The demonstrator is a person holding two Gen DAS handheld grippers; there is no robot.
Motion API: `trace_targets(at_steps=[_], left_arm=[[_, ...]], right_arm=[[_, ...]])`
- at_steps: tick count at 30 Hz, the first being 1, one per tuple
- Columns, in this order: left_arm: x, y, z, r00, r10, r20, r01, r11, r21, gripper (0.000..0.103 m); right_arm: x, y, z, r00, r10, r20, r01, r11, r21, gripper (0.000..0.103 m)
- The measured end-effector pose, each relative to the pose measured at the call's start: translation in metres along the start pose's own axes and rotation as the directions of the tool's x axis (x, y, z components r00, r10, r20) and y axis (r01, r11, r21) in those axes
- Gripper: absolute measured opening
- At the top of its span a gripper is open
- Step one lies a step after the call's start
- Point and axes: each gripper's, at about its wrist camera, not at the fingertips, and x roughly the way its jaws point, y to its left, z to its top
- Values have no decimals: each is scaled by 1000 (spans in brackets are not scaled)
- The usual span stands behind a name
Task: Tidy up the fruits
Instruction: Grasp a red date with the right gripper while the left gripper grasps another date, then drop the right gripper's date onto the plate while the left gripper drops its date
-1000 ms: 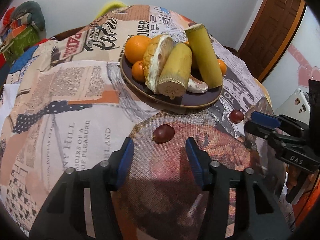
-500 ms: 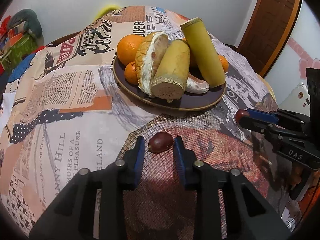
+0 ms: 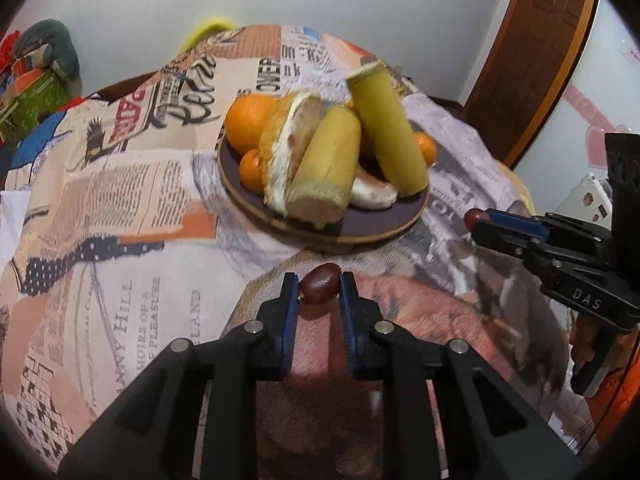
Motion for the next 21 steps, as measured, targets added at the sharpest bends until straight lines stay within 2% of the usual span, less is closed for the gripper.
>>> trace_targets(at_steps=[11,21], left_arm=[[-4,-16,33,997,-32,68,31,999,16,20],[9,-31,37,998,-26,59,22,997,75,20]], right_arm=[[1,2,21,999,12,49,-11,1000,-27,21],[29,12,26,999,44,1,-44,997,-70,21]])
